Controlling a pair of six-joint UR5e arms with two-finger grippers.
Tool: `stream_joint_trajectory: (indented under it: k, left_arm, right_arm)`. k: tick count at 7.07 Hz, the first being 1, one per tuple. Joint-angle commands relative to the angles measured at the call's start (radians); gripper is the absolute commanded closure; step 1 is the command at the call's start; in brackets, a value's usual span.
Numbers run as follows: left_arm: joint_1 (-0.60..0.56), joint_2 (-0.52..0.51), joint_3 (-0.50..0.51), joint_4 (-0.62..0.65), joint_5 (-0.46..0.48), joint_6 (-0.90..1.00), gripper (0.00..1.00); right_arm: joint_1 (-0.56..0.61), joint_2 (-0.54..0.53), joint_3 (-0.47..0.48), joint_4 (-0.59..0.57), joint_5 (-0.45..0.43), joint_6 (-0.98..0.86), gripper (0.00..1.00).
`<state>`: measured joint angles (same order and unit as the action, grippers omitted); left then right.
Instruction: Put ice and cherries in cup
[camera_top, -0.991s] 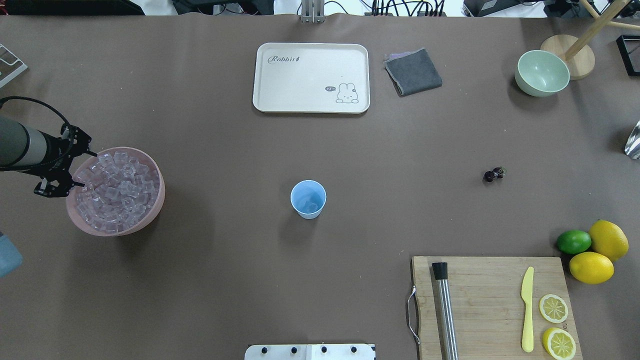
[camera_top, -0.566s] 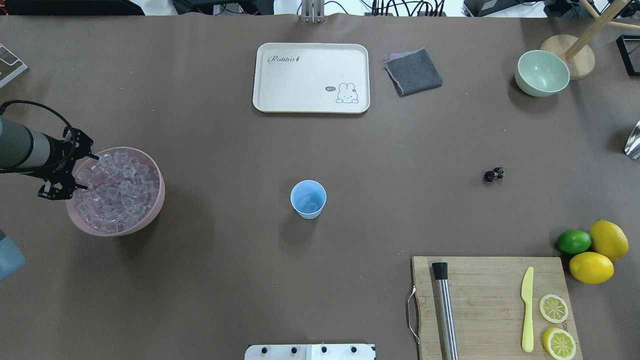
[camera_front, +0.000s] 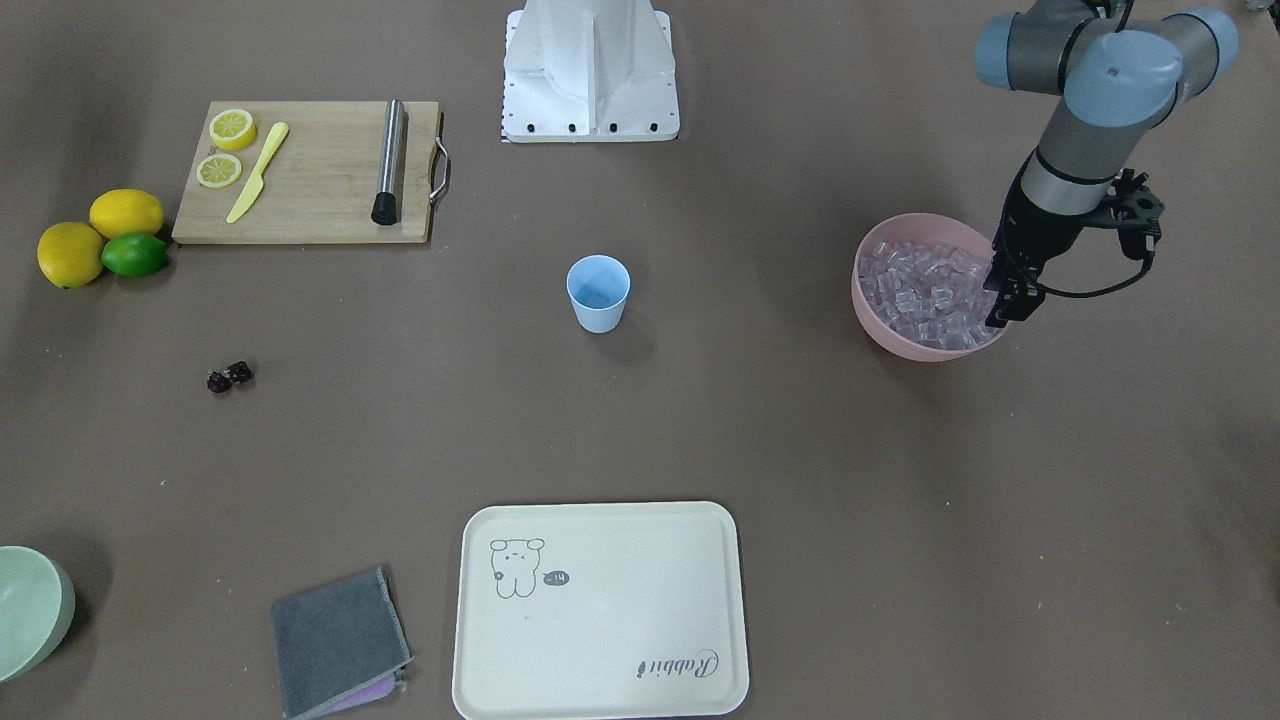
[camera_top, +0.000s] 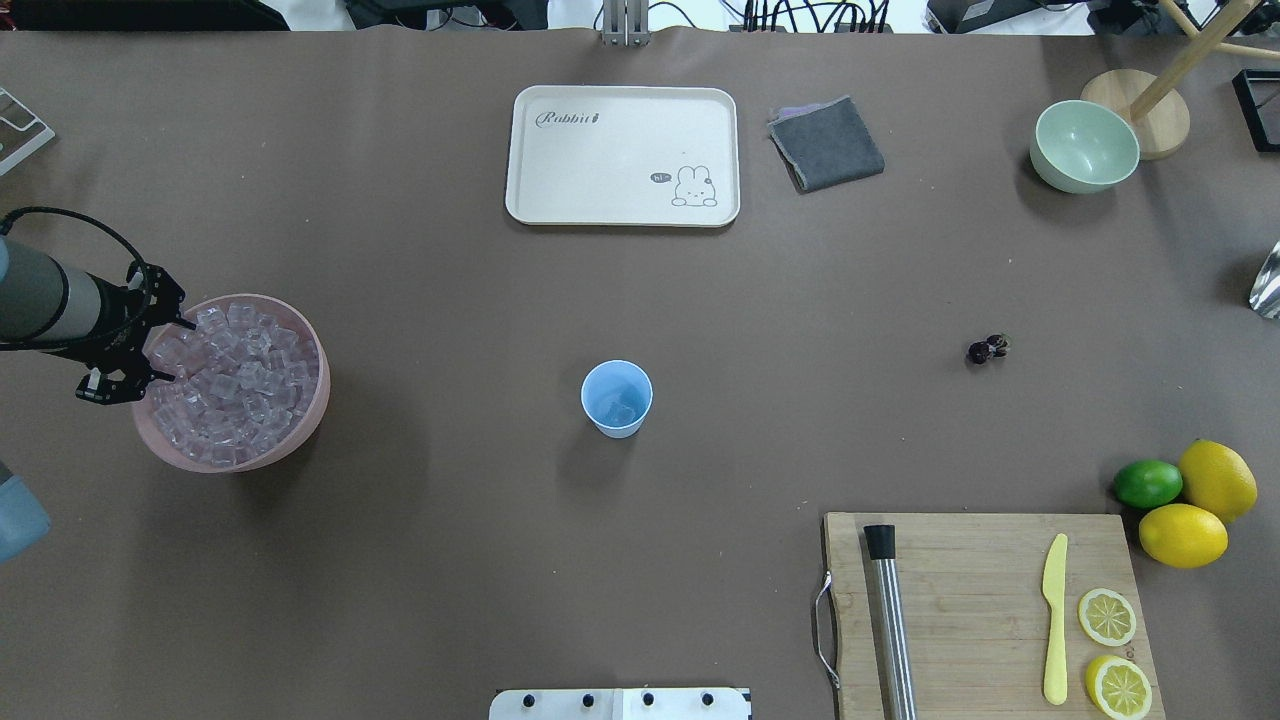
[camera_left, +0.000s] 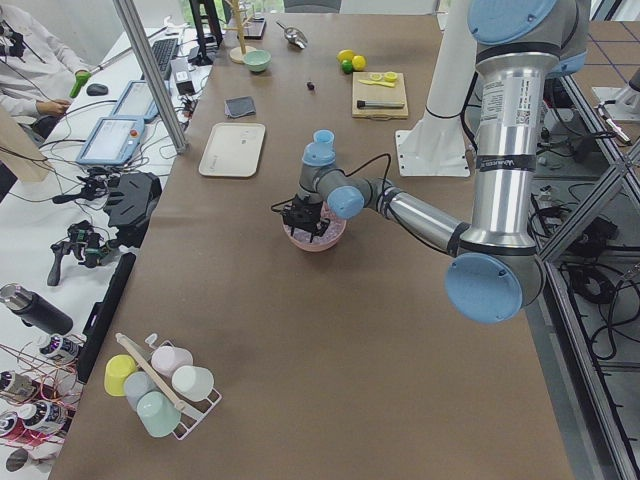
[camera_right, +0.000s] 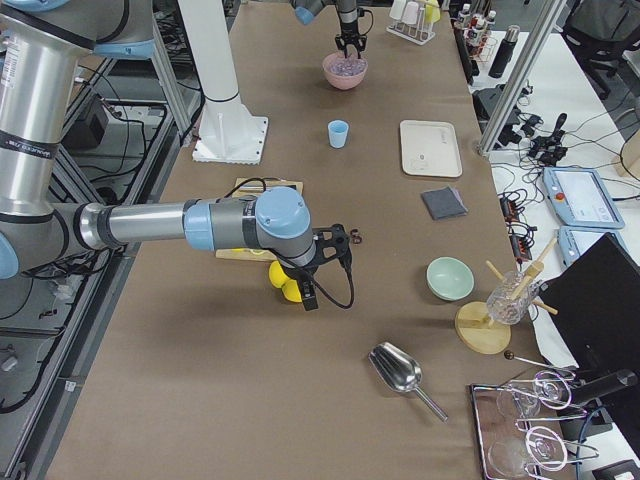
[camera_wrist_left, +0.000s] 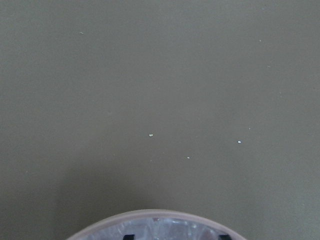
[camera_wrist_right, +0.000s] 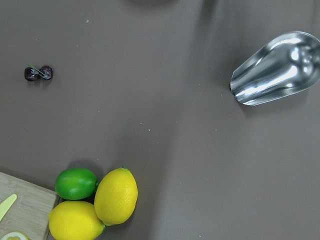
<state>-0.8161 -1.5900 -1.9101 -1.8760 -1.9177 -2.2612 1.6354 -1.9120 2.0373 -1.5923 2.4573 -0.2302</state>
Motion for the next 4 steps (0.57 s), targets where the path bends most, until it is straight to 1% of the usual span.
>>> stream_joint_trajectory:
  k: [1,2,3,4]
  left_arm:
    - [0.002,0.004,-0.009,0.000,-0.012,-0.004,0.71]
    - [0.002,0.007,-0.012,0.002,-0.012,-0.004,0.96]
    - [0.000,0.008,-0.010,0.003,-0.012,0.000,1.00]
    - [-0.001,0.007,-0.018,0.017,-0.021,0.000,1.00]
  right_arm:
    - [0.007,-0.002,0.001,-0.002,0.003,0.003,0.00]
    - [0.009,-0.004,0.001,-0.002,0.005,0.003,0.00]
    - [0.014,-0.007,0.001,-0.002,0.006,0.003,0.00]
    - [0.015,-0.007,0.001,-0.002,0.006,0.005,0.00]
